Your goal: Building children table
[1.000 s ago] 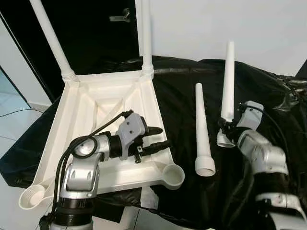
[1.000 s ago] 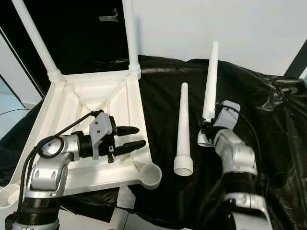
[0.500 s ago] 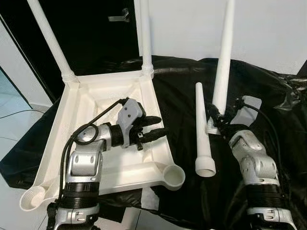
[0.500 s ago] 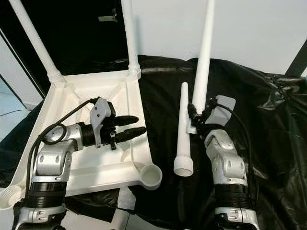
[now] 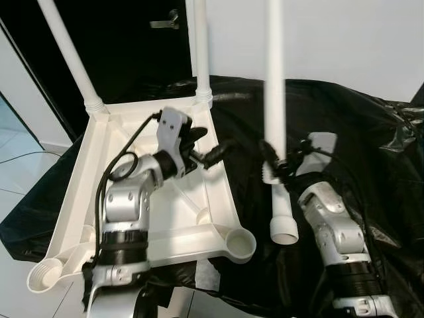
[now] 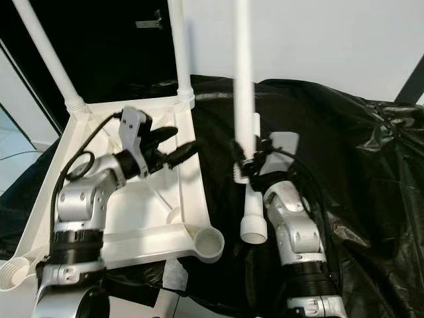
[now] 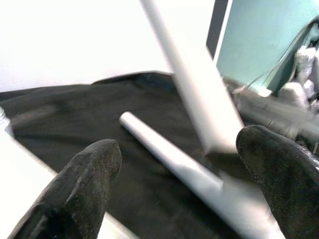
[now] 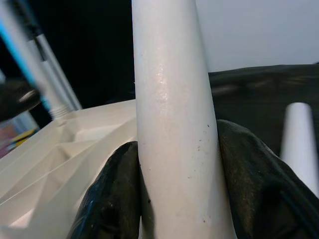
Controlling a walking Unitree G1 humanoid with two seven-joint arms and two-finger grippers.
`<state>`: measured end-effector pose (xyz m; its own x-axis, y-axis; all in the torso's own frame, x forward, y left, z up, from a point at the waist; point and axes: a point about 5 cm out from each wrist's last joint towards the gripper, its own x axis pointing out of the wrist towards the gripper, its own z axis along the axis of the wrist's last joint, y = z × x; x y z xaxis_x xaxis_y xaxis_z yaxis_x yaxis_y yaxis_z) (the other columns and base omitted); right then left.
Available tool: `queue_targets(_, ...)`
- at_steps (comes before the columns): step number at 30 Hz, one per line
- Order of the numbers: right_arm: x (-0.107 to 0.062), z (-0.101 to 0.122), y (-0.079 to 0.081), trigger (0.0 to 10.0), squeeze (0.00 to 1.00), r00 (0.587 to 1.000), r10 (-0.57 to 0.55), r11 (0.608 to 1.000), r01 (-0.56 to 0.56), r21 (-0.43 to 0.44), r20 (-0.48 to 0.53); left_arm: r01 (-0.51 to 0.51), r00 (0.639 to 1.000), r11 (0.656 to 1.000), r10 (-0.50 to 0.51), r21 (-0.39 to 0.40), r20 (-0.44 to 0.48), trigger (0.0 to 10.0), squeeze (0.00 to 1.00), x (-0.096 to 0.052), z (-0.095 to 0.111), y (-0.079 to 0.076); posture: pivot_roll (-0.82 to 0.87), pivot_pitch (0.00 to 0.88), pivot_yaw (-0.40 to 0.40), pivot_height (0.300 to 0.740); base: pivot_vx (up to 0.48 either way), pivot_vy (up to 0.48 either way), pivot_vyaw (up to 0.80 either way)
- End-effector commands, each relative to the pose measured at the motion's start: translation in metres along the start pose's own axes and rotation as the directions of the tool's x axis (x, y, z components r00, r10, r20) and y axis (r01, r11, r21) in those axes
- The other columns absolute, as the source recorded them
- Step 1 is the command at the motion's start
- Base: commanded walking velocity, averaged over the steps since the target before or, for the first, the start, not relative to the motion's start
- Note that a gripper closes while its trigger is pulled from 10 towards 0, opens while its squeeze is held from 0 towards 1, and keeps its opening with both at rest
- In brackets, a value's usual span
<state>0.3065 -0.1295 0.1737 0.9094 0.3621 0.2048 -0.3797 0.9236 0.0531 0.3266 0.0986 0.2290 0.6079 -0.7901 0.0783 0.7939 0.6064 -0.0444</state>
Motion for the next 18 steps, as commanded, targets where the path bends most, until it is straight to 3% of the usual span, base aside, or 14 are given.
queue_targets(1,0.0,0.006,0.002,10.0,0.0,0.999,0.019,1.0,-0.019,-0.011,0.04,-0.011,1.0,0.999,0.011,-0.036,-0.016,10.0,0.64,-0.001,-0.005,0.003,0.01,0.0,0.023,0.74,0.0,0.0,0.0)
queue_targets(2,-0.001,0.005,0.007,10.0,0.0,0.998,0.053,0.998,-0.053,-0.019,0.041,0.001,1.0,0.998,-0.001,-0.062,0.001,10.0,0.0,0.001,-0.002,0.002,0.02,0.0,0.027,0.74,0.0,0.0,0.0)
queue_targets(9,0.0,0.004,0.024,10.0,0.0,0.982,0.182,0.982,-0.179,-0.062,0.048,0.054,0.998,0.987,-0.047,-0.15,0.052,10.0,0.0,0.012,0.008,-0.005,0.01,0.0,0.033,0.74,0.0,0.0,0.0)
queue_targets(18,-0.004,0.005,0.038,10.0,0.0,0.958,0.282,0.955,-0.274,-0.115,0.053,0.063,0.997,0.982,-0.053,-0.175,0.061,10.0,0.0,0.02,0.012,-0.003,0.01,0.0,0.033,0.74,0.0,0.0,0.0)
